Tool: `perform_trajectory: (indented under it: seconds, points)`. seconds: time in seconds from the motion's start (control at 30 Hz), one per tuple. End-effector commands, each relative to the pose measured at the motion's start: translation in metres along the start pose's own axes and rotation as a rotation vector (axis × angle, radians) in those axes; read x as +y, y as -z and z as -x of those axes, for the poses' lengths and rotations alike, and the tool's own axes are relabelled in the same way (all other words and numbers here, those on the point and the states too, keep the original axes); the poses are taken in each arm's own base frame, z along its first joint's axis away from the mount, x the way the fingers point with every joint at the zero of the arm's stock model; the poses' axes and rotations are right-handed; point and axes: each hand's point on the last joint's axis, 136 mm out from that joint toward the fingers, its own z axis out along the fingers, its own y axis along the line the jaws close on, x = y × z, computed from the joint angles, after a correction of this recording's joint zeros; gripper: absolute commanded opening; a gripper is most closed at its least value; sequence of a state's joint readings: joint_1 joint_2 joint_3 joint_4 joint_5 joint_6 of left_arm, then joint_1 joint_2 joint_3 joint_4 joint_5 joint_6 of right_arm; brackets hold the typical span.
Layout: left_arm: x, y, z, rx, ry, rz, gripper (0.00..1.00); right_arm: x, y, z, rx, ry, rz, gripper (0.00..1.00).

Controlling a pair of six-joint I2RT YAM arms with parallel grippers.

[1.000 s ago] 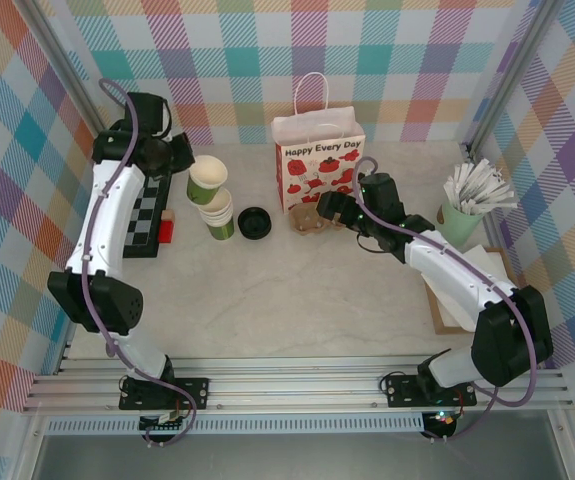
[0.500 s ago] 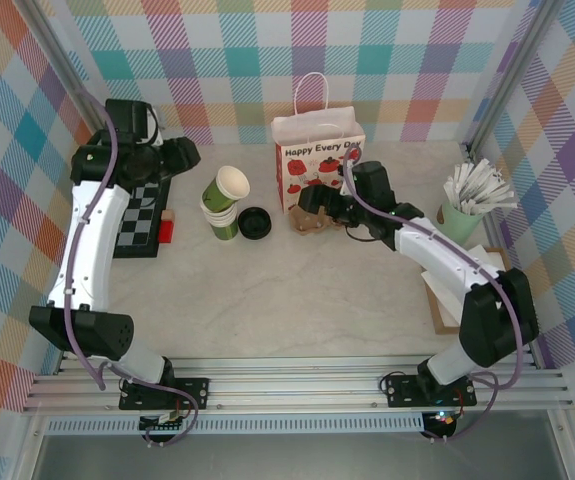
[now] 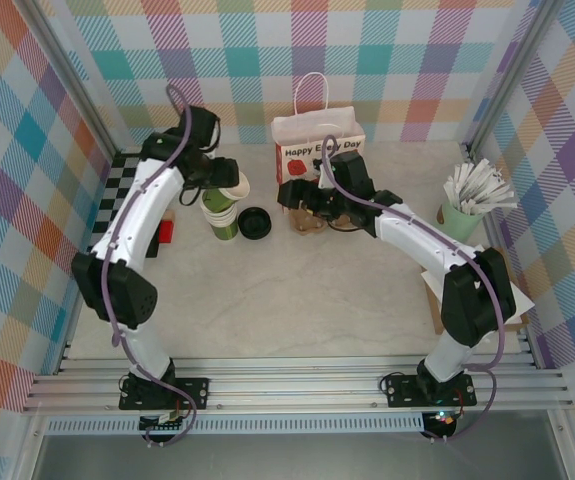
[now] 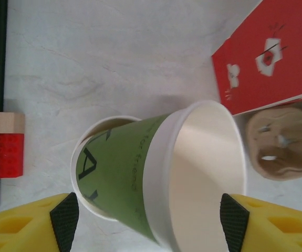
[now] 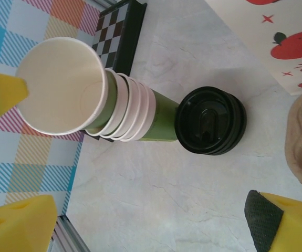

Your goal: Pack the takeout coffee

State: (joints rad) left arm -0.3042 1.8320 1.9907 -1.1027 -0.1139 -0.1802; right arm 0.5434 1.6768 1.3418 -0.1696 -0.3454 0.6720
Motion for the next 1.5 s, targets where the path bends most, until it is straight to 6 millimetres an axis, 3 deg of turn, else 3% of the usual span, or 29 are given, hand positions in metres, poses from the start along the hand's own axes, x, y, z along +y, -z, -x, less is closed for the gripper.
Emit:
perform_trajectory:
  seconds: [0.0, 0.17, 0.4, 0.57, 0.73, 0.83, 0.93, 1.03, 1.13, 1.3, 1.47]
  points:
    - [0.022, 0.002, 0.002, 0.003, -0.069, 0.181, 0.67, -0.002, 0.008, 0.0, -0.006, -0.002, -0.031, 0.94]
    - [0.022, -0.001, 0.009, -0.006, -0.06, 0.204, 0.32, -0.007, 0.014, -0.005, -0.01, 0.006, -0.059, 0.94]
    - [0.019, 0.023, 0.023, -0.075, -0.062, 0.182, 0.0, -0.012, 0.021, -0.007, -0.021, 0.028, -0.088, 0.94]
    - [0.024, 0.046, 0.032, -0.126, -0.066, 0.196, 0.0, -0.012, 0.021, -0.006, -0.017, 0.054, -0.099, 0.94]
    - [0.025, 0.091, 0.036, -0.216, -0.041, 0.145, 0.0, -0.025, 0.013, -0.004, 0.006, 0.096, -0.17, 0.93]
    - [-0.01, 0.118, 0.012, -0.192, -0.097, -0.102, 0.0, -0.036, 0.008, -0.002, 0.026, 0.081, -0.229, 0.91]
    - [-0.045, 0.124, -0.04, -0.088, -0.18, -0.294, 0.0, -0.041, 0.004, 0.003, 0.017, 0.062, -0.261, 0.89]
    - [-0.061, 0.1, -0.093, 0.017, -0.235, -0.32, 0.0, -0.045, 0.006, 0.012, 0.0, 0.075, -0.306, 0.89]
    - [-0.083, 0.066, -0.128, 0.075, -0.242, -0.351, 0.0, -0.055, 0.012, 0.02, -0.018, 0.058, -0.374, 0.89]
    - [-0.129, 0.014, -0.152, 0.044, -0.279, -0.379, 0.0, -0.074, 0.029, 0.024, -0.041, 0.018, -0.425, 0.9]
    - [-0.151, -0.027, -0.162, 0.029, -0.306, -0.348, 0.03, -0.082, 0.036, 0.014, -0.032, 0.015, -0.454, 0.9]
